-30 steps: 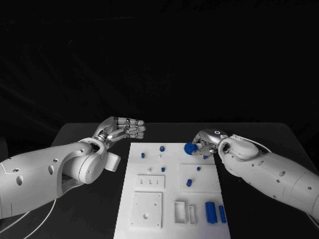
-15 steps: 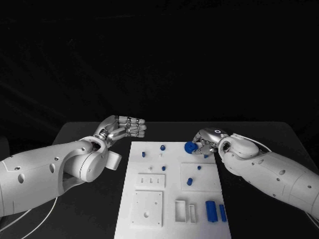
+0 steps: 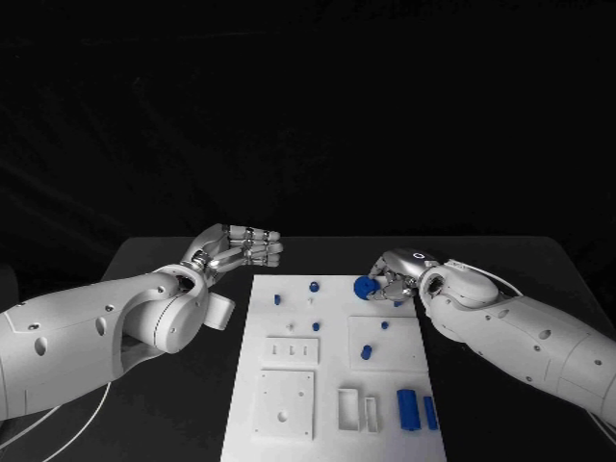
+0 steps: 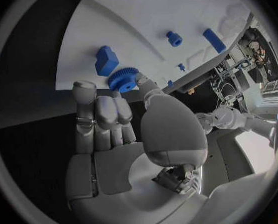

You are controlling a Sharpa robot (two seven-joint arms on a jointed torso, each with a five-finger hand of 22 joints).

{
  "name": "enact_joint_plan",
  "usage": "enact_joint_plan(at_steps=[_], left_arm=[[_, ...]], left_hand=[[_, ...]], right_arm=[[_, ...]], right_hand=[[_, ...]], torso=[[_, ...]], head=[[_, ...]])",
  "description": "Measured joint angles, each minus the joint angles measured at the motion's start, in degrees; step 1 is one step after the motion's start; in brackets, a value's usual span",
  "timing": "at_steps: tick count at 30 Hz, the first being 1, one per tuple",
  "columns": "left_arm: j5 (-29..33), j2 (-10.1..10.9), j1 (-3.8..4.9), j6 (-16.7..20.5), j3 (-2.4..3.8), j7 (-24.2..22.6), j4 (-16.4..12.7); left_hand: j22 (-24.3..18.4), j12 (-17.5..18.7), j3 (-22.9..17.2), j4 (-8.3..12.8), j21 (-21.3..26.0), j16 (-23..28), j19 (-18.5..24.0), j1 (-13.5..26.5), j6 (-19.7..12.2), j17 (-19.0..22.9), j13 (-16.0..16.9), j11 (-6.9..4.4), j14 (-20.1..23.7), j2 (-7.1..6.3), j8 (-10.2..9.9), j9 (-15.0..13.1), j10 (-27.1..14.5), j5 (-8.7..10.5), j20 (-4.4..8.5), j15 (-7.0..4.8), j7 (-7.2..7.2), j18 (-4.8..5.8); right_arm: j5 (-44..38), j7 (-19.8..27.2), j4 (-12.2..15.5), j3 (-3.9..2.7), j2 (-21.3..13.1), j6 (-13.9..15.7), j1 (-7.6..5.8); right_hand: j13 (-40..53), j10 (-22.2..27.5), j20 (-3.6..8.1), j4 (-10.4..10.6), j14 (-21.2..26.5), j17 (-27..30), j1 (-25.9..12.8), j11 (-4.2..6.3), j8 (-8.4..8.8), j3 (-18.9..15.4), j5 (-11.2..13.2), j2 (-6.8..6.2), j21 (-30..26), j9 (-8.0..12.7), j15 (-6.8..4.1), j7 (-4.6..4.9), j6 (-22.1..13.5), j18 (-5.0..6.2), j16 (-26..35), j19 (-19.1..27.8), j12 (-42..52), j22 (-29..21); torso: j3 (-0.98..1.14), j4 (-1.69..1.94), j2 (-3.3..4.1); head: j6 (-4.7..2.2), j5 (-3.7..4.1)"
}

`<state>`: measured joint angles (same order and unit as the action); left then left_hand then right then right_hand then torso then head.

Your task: Assemble the parts on the task board

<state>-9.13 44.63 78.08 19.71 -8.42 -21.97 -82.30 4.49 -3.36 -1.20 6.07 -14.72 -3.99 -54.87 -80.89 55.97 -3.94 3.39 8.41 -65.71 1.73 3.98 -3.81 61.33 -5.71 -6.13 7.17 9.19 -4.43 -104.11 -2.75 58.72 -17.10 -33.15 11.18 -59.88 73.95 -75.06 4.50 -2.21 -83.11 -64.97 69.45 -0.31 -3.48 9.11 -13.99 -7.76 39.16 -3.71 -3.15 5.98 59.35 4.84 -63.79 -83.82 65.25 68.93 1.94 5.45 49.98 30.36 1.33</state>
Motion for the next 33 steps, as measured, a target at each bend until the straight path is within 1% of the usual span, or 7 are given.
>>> enact_joint_plan(at_steps=[13,17,24,27,29,31,33], left_arm=[[0.0,0.0,0.00,-0.1,0.00,0.1,0.0],[0.0,0.0,0.00,-0.1,0.00,0.1,0.0],[0.0,0.0,0.00,-0.1,0.00,0.1,0.0],[0.0,0.0,0.00,-0.1,0.00,0.2,0.0],[0.0,0.0,0.00,-0.2,0.00,0.2,0.0],[0.0,0.0,0.00,-0.2,0.00,0.2,0.0],[0.0,0.0,0.00,-0.2,0.00,0.2,0.0]], left_hand=[[0.0,0.0,0.0,0.0,0.0,0.0,0.0,0.0,0.0,0.0,0.0,0.00,0.0,0.00,0.0,0.0,0.0,0.00,0.00,0.00,0.00,0.00],[0.0,0.0,0.0,0.0,0.0,0.0,0.0,0.0,0.0,0.0,0.0,0.00,0.0,0.00,0.0,0.0,0.0,0.00,0.00,0.00,0.00,0.00],[0.0,0.0,0.0,0.0,0.0,0.0,0.0,0.0,0.0,0.0,0.0,0.00,0.0,0.00,0.0,0.0,0.0,0.00,0.00,0.00,0.00,0.00],[0.0,0.0,0.0,0.0,0.0,0.0,0.0,0.0,-0.2,0.0,0.0,0.00,0.0,0.00,0.0,0.0,0.0,0.00,0.00,0.00,0.20,0.00],[0.0,0.0,0.0,0.0,0.0,0.0,0.0,0.0,-0.2,0.0,0.0,0.00,0.0,0.00,0.0,0.0,0.0,0.00,0.00,0.00,0.20,0.00],[0.0,0.0,0.0,0.0,0.0,0.0,0.0,0.0,-0.2,0.0,0.0,0.00,0.0,0.00,0.0,0.0,0.0,0.00,0.00,0.00,0.20,0.00],[0.0,0.0,0.0,0.0,0.0,0.0,0.0,0.0,-0.2,0.0,0.0,0.00,0.0,0.00,0.0,0.0,0.0,0.00,0.00,0.00,0.20,0.00]], right_arm=[[0.7,-1.0,0.3,-0.03,0.5,0.3,-0.04],[0.6,-1.3,0.3,-0.03,0.6,0.2,-0.04],[0.1,-1.9,0.2,-0.03,0.7,0.2,-0.04],[-0.3,-2.0,0.2,-0.03,0.8,0.2,-0.04],[-0.6,-2.1,0.2,-0.03,0.9,0.2,-0.03],[-1.0,-2.2,0.2,-0.03,1.0,0.2,-0.03],[-1.3,-2.3,0.1,-0.03,1.1,0.2,-0.03]], right_hand=[[0.0,0.0,0.00,0.5,0.0,-0.1,-0.4,0.00,0.00,-0.2,-0.2,0.37,0.2,0.0,0.00,0.00,0.0,-0.01,-0.2,0.0,0.0,1.2],[0.0,0.0,0.00,0.5,0.0,-0.1,-0.4,0.00,0.00,-0.1,0.3,0.37,0.2,0.0,-0.01,0.00,0.0,-0.01,-0.2,0.0,0.0,1.6],[0.1,0.0,0.00,-1.2,0.0,-0.3,-0.2,0.00,0.00,2.2,2.9,0.53,0.2,0.0,-0.01,0.01,0.0,-0.01,-0.4,0.0,0.0,2.4],[0.1,0.0,0.00,-1.8,0.0,-0.3,-0.2,0.00,0.00,2.8,3.4,0.53,0.2,0.0,-0.01,-0.06,0.5,-0.01,-0.4,0.0,0.2,2.7],[0.1,0.0,0.00,-2.2,0.0,-0.3,-0.2,0.00,0.00,3.8,4.0,0.53,0.2,0.0,-0.01,0.06,0.8,-0.01,-0.4,0.0,0.2,3.0],[0.2,0.0,0.00,-2.7,0.0,-0.3,0.1,0.00,0.00,4.5,4.7,0.84,0.2,0.0,-0.01,-0.21,1.1,-0.01,-0.4,0.0,0.2,3.2],[0.2,0.0,0.00,-3.1,0.0,-0.3,0.3,-0.01,0.00,6.0,5.5,0.96,0.2,0.0,-0.01,-0.19,1.3,-0.02,-0.4,0.0,0.3,3.4]], torso=[[0.02,0.02,0.03],[0.02,0.03,0.05],[0.03,0.02,0.05],[0.03,0.01,0.05],[0.04,0.01,0.05],[0.05,0.02,0.05],[0.05,0.03,0.05]], head=[[-0.01,0.07],[-0.01,0.07],[0.01,0.08],[0.04,0.08],[0.06,0.09],[0.07,0.09],[0.07,0.10]])
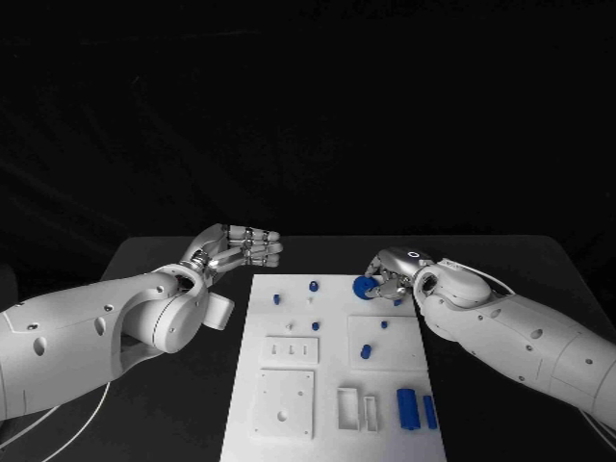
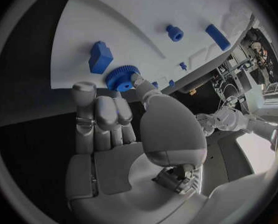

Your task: Assemble the parts on the task board

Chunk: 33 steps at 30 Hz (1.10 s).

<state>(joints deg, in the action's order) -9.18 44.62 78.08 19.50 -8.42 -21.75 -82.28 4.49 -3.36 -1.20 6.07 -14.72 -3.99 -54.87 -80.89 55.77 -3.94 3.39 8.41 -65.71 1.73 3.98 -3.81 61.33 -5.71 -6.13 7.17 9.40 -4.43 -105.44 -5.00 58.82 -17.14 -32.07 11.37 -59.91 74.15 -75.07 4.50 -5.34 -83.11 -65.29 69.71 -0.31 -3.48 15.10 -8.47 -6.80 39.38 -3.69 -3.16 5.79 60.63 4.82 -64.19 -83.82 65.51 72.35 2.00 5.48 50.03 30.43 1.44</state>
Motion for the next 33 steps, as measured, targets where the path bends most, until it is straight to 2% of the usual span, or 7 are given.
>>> enact_joint_plan(at_steps=[4,8,13,15,17,21,33], left_arm=[[0.0,0.0,0.00,0.0,0.00,0.0,0.0],[0.0,0.0,0.00,-0.1,0.00,0.1,0.0],[0.0,0.0,0.00,-0.1,0.00,0.1,0.0],[0.0,0.0,0.00,-0.1,0.00,0.1,0.0],[0.0,0.0,0.00,-0.2,0.00,0.1,0.1],[-0.1,-0.2,0.00,-0.2,0.00,0.2,0.2],[-0.1,-0.2,0.00,-0.2,0.00,0.2,0.3]], left_hand=[[0.0,0.0,0.0,0.0,0.0,0.0,0.0,0.0,0.0,0.0,0.0,0.00,0.0,0.00,0.0,0.0,0.0,0.00,0.00,0.00,0.00,0.00],[0.0,0.0,0.0,0.0,0.0,0.0,0.0,0.0,0.0,0.0,0.0,0.00,0.0,0.00,0.0,0.0,0.0,0.00,0.00,0.00,0.00,0.00],[0.0,0.0,0.0,0.0,0.0,0.0,0.0,0.0,0.0,0.0,0.0,0.00,0.0,0.00,0.0,0.0,0.0,0.00,0.00,0.00,0.00,0.00],[0.0,0.0,0.0,0.0,0.0,0.0,0.0,0.0,0.0,0.0,0.0,0.00,0.0,0.00,0.0,0.0,0.0,0.00,0.00,0.00,0.00,0.00],[0.0,0.0,0.0,0.0,0.0,0.0,0.0,0.0,0.0,0.0,0.0,0.00,0.0,0.00,0.0,0.0,0.0,0.00,0.00,0.00,0.00,0.00],[0.0,0.0,0.0,0.0,0.0,0.0,0.0,0.0,0.0,0.0,0.0,0.21,0.0,0.00,0.0,0.0,-0.2,0.00,0.00,0.00,0.00,0.00],[0.0,0.0,0.0,0.0,0.0,0.0,0.0,0.0,0.0,0.0,0.0,0.21,0.0,0.00,0.0,0.0,-0.2,0.00,0.00,0.00,0.00,0.00]], right_arm=[[-0.8,-0.1,-0.3,-0.03,0.4,0.0,0.00],[-1.4,-0.2,-0.5,-0.03,0.8,0.0,-0.01],[-1.9,-0.3,-0.5,-0.04,1.0,-0.1,0.01],[-2.0,-0.3,-0.5,-0.06,1.0,-0.1,0.01],[-2.1,-0.4,-0.4,-0.06,1.0,-0.1,0.01],[-2.4,-0.6,-0.1,-0.06,0.9,-0.1,0.02],[-3.8,-1.8,2.8,0.02,0.1,0.6,0.21]], right_hand=[[0.1,-0.4,0.00,-0.4,0.0,-0.1,0.2,0.01,0.00,1.0,0.1,-0.22,0.0,0.0,0.00,0.16,0.2,-0.02,-0.3,0.0,0.2,0.4],[0.4,-0.7,0.00,-0.4,0.0,-0.2,0.2,0.15,0.01,1.0,0.0,-0.22,0.0,0.0,0.00,-0.20,0.7,-0.04,-0.3,0.0,0.8,0.6],[0.8,-1.6,0.00,0.0,-0.2,-0.5,0.2,0.21,0.04,1.0,-2.4,-0.22,0.2,0.0,-0.19,-0.42,1.5,-0.11,-0.6,0.0,2.3,1.0],[0.8,-1.6,0.00,0.1,-0.2,-0.5,0.2,0.21,0.12,1.1,-4.8,-0.22,0.2,0.1,-0.19,-0.60,1.8,-0.11,-0.6,0.0,2.3,1.1],[0.8,-1.6,0.00,-0.1,-0.2,-0.5,-0.2,0.20,0.16,1.4,-5.9,-0.30,0.2,0.1,-0.19,-0.59,2.2,-0.11,-0.6,0.0,2.3,1.3],[0.8,-1.9,0.00,-0.2,-0.2,-0.6,-0.5,0.39,0.18,1.5,-6.0,-0.13,0.2,0.1,-0.19,-0.92,2.6,-0.11,-0.7,0.0,2.3,1.4],[0.8,-2.3,0.21,0.0,-0.4,-0.7,-0.7,0.72,0.11,1.6,-5.7,0.09,1.0,0.0,-0.39,-1.30,4.0,-0.13,-0.9,-0.2,3.0,2.0]], torso=[[0.01,0.01,0.00],[0.01,0.02,0.01],[0.01,0.04,0.03],[-0.01,0.04,0.04],[-0.02,0.01,0.04],[-0.08,-0.03,0.09],[0.02,0.03,0.02]], head=[[0.01,0.03],[0.03,0.04],[0.13,0.04],[0.13,0.02],[0.15,-0.03],[0.30,-0.08],[0.68,-0.17]])
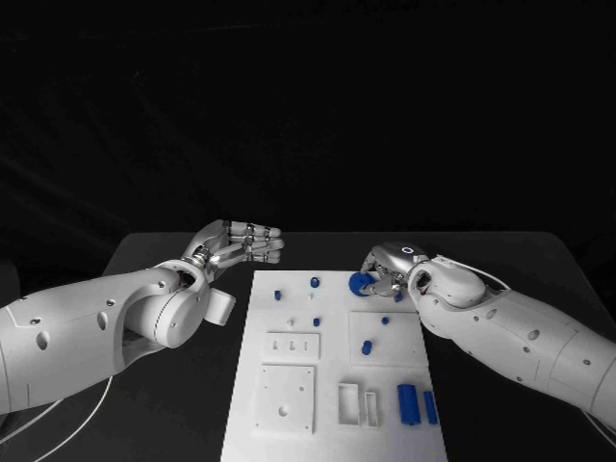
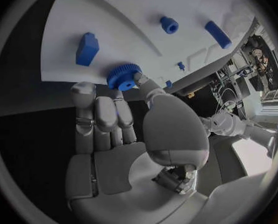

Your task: Assemble the parts on the task board

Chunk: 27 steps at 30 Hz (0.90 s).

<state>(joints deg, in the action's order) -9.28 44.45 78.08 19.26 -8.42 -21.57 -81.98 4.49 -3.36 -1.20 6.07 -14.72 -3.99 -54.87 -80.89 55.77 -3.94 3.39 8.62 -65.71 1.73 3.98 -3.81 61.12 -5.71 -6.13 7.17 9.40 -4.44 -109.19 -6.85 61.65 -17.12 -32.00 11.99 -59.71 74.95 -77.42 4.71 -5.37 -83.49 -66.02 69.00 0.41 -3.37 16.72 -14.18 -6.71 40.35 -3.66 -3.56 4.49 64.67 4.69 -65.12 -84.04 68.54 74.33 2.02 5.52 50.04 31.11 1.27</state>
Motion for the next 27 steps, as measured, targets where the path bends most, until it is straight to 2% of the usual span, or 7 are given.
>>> enact_joint_plan(at_steps=[6,17,23,27], left_arm=[[0.0,0.1,0.00,0.0,0.00,0.0,0.0],[0.0,0.2,0.00,0.0,0.00,0.0,-0.2],[0.0,0.2,0.00,0.0,0.00,0.0,-0.2],[0.0,0.2,0.01,0.0,0.00,0.0,-0.2]], left_hand=[[0.0,0.0,0.0,0.0,0.0,0.0,0.0,0.0,0.0,0.0,0.0,0.00,0.0,0.00,0.0,0.0,0.0,0.00,0.00,0.00,0.00,0.00],[0.0,0.0,0.0,0.0,0.0,0.0,0.0,0.0,0.0,0.0,0.0,0.00,0.0,0.00,0.0,0.0,0.0,0.00,0.00,0.00,0.00,0.00],[0.0,0.0,0.0,0.0,0.0,0.0,0.0,0.0,0.0,0.0,0.0,0.00,0.0,0.00,0.0,0.0,0.0,0.00,0.00,0.00,0.00,0.00],[0.0,0.0,0.0,0.0,0.0,0.0,0.0,0.0,0.0,0.0,0.0,0.00,0.0,0.00,0.0,0.0,0.0,0.00,0.00,0.00,0.00,0.00]], right_arm=[[-0.8,-1.0,3.3,-0.01,-0.8,1.4,-0.02],[-3.9,-2.6,9.1,-0.02,-0.8,3.7,0.17],[-6.5,-3.1,10.1,0.08,0.5,4.1,0.48],[-7.9,-3.2,9.9,0.37,1.7,4.2,0.61]], right_hand=[[0.0,0.0,0.00,0.1,0.0,0.0,0.0,0.00,0.02,0.6,0.0,-0.01,0.2,0.0,0.00,0.05,0.2,-0.01,0.0,0.0,0.0,0.3],[0.0,0.0,0.00,0.3,0.0,0.0,-0.2,0.00,0.04,0.8,0.0,-0.24,0.7,0.0,0.00,0.05,0.2,-0.02,0.0,0.0,0.0,0.5],[0.0,0.0,0.00,0.3,0.0,0.0,-0.2,0.00,0.06,0.8,0.0,-0.25,0.7,0.0,0.00,0.06,0.2,-0.03,0.0,0.0,0.0,0.6],[0.0,0.0,0.00,0.3,0.0,0.1,-0.2,0.00,0.07,0.8,0.0,-0.25,0.7,0.0,0.00,0.07,0.2,-0.06,0.0,0.0,0.0,0.6]], torso=[[0.00,-0.05,-0.05],[-0.03,-0.11,-0.08],[-0.07,-0.03,-0.04],[-0.09,0.07,-0.01]], head=[[-0.01,-0.20],[-0.46,-0.57],[-0.49,-0.72],[-0.50,-0.78]])
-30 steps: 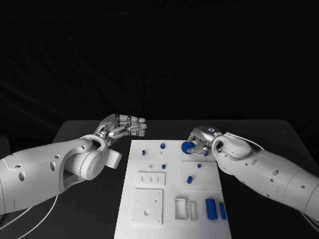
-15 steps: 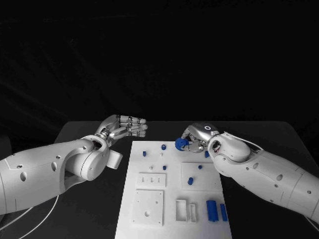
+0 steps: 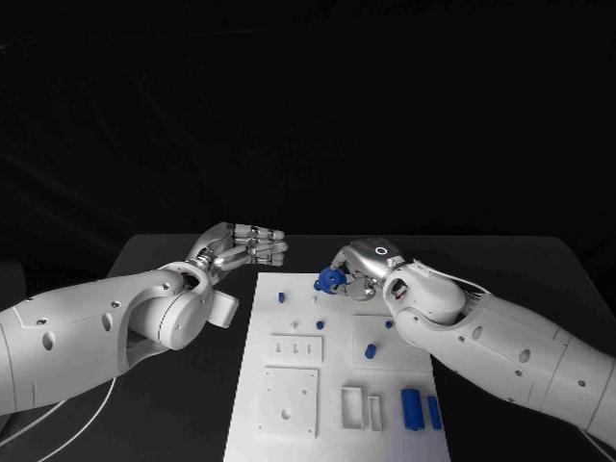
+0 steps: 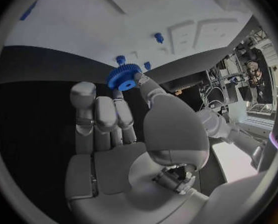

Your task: Assemble the parts on the task board

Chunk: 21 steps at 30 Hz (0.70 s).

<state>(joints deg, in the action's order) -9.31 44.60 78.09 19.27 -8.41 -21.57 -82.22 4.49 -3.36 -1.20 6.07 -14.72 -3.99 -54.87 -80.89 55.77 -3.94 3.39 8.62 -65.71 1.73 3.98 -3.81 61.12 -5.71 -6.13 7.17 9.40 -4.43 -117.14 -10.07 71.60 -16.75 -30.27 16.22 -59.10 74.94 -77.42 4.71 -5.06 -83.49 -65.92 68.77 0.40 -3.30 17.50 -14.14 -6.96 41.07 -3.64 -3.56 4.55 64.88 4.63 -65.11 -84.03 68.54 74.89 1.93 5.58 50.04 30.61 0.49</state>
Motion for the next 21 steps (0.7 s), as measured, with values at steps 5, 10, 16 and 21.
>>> enact_joint_plan(at_steps=[5,10,16,21], left_arm=[[0.0,-0.1,0.00,0.0,0.00,0.0,0.0],[0.0,-0.3,0.00,0.0,0.00,0.0,0.1],[0.0,-0.6,0.00,0.0,0.01,0.0,0.2],[0.0,-0.6,0.00,0.0,0.01,0.0,0.3]], left_hand=[[0.0,0.0,0.0,0.0,0.0,0.0,0.0,0.0,0.0,0.0,0.0,0.00,0.0,0.00,0.0,0.0,0.0,0.00,0.00,0.00,0.00,0.00],[0.0,0.0,0.0,0.0,0.0,0.0,0.0,0.0,0.0,0.0,0.0,0.00,0.0,0.00,0.0,0.0,0.0,0.00,0.00,0.00,0.00,0.00],[0.0,0.0,0.0,0.0,0.0,0.0,0.0,0.0,0.0,0.0,0.0,0.00,0.0,0.00,0.0,0.0,0.0,0.00,0.00,0.00,0.00,0.00],[0.0,0.0,0.0,0.0,0.0,0.0,0.0,0.0,0.0,0.0,0.0,0.00,0.0,0.00,0.0,0.0,0.0,0.00,0.00,0.00,0.00,0.00]], right_arm=[[-1.5,-0.1,-1.1,0.66,1.9,0.1,0.19],[-2.5,-0.2,-2.7,1.41,4.0,0.2,0.43],[-3.4,-0.4,-4.5,2.27,5.6,0.2,0.56],[-3.8,-0.5,-5.4,2.84,6.2,0.2,0.61]], right_hand=[[0.0,0.0,0.00,0.2,0.0,0.0,0.0,0.00,0.01,0.2,0.0,-0.01,0.0,0.0,0.00,0.01,0.0,-0.05,0.0,0.0,0.0,0.0],[0.0,0.0,0.00,0.2,0.0,0.2,-0.1,0.00,-0.08,0.2,0.0,-0.15,0.0,0.0,0.00,0.06,-0.1,-0.19,0.0,0.0,0.0,0.0],[0.0,0.0,0.00,0.2,0.0,0.3,-0.1,0.00,-0.08,0.2,0.0,-0.15,0.0,0.0,0.00,0.07,-0.1,-0.20,0.0,0.0,0.0,0.0],[0.0,0.0,0.00,0.0,0.0,0.3,-0.2,0.00,-0.08,0.3,-0.3,-0.23,0.0,0.0,0.00,0.08,-0.1,-0.20,0.0,0.0,0.0,0.0]], torso=[[0.00,0.04,0.02],[0.02,0.04,0.02],[0.01,0.12,0.03],[0.01,0.05,0.04]], head=[[0.06,-0.12],[0.12,-0.24],[0.18,-0.43],[0.23,-0.63]])
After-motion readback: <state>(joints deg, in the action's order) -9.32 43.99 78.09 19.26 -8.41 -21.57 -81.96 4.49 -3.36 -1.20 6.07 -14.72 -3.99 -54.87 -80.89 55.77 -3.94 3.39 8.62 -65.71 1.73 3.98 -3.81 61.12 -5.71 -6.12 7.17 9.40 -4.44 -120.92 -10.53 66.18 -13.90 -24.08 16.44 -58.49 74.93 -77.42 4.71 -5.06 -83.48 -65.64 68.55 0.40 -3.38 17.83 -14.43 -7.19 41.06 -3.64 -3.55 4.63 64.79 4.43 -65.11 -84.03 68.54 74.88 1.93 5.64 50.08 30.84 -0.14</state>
